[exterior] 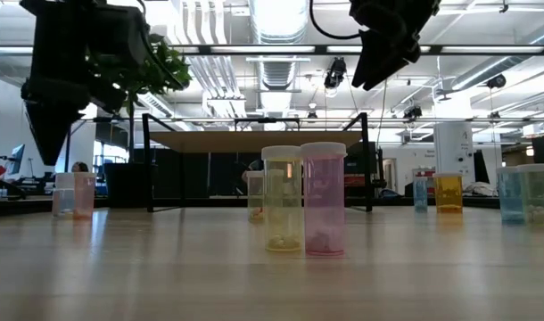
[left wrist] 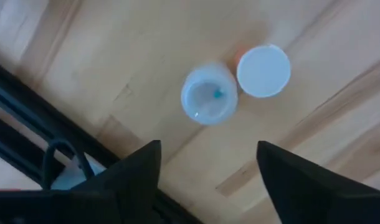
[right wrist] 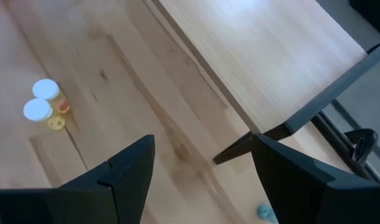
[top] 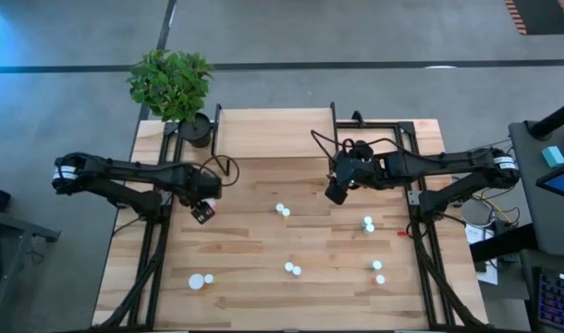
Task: Pick and place medicine bottles onto shelf by color
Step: Put the transparent pill bottle on the shelf
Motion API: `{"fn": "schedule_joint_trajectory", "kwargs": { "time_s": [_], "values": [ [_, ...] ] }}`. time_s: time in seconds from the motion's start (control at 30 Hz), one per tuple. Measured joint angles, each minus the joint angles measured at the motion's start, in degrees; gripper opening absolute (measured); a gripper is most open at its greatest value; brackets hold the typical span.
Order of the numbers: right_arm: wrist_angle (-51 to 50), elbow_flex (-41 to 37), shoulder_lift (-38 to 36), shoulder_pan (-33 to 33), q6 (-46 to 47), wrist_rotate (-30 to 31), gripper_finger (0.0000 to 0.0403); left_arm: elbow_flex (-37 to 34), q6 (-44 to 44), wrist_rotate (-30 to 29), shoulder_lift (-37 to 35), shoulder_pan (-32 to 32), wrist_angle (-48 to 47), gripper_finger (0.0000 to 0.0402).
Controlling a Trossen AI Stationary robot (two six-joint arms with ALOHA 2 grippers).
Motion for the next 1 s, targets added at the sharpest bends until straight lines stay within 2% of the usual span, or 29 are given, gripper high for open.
{"fn": "schedule_joint_trajectory", "kwargs": {
  "time_s": [0.17, 0.67, 0.8, 1.0],
  "values": [
    [1.14, 0.0, -0.12, -0.68, -0.7, 0.26, 0.026, -0.71, 5.31, 0.07, 0.13, 0.39, 3.32, 0.0285],
    [1.61, 0.0, -0.28, -2.96, -1.1, 0.32, 0.0259, -6.46, 8.12, -2.42, 0.42, 0.77, 10.7, 0.0285],
    [2.78, 0.0, -0.28, -2.94, -1.12, -0.19, 0.0256, -6.02, 10.26, -2.47, 0.45, 0.88, 13.66, 0.0273],
    [4.19, 0.04, -0.35, -2.92, -0.46, -0.44, 0.0255, -6.67, 12.2, -1.73, 2.68, 2.68, 12.91, 0.0234]
  ]
}}
